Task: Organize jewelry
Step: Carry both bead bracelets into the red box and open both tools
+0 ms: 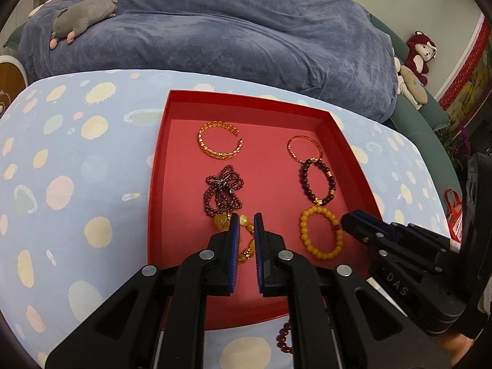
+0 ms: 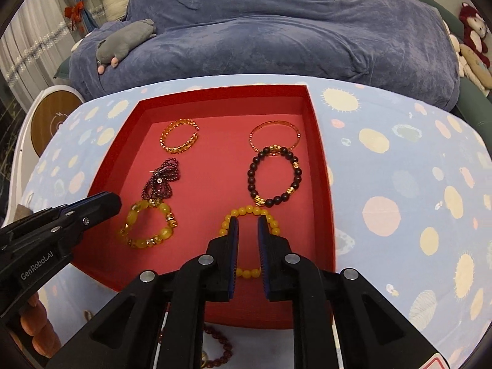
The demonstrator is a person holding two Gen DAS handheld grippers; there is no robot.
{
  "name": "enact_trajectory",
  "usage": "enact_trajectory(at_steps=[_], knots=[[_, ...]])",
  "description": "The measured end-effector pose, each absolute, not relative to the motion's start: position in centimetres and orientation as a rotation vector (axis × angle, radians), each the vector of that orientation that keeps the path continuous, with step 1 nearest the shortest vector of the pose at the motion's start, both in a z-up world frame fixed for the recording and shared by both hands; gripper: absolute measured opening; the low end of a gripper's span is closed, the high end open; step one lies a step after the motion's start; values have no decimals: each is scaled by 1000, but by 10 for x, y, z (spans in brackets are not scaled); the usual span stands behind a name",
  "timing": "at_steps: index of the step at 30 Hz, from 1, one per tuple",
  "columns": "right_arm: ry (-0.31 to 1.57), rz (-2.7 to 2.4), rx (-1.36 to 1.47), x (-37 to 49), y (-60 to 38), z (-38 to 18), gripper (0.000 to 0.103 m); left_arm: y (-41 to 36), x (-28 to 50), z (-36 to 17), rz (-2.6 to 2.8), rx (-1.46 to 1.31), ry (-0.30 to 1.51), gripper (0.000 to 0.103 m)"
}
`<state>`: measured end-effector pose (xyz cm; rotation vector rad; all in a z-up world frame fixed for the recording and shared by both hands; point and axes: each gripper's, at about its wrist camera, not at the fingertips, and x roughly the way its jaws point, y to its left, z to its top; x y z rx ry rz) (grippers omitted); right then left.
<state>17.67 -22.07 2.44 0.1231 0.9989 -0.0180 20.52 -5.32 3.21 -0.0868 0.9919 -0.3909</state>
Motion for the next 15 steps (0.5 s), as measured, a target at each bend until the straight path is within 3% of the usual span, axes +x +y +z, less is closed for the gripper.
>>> enact_trajectory(at_steps=[2, 3, 6, 15], knots=[[979, -39, 126, 172, -225, 29, 32, -47, 202, 33, -362, -88, 979, 16], [970, -45, 138, 168, -227, 32, 36, -44, 201, 34, -351, -95, 974, 25], [950, -56, 155, 155, -232, 41, 38, -33, 192, 42, -319, -111, 938, 40], [932, -54, 168, 105, -225, 54, 42, -14, 141, 57, -299, -60, 895, 42]])
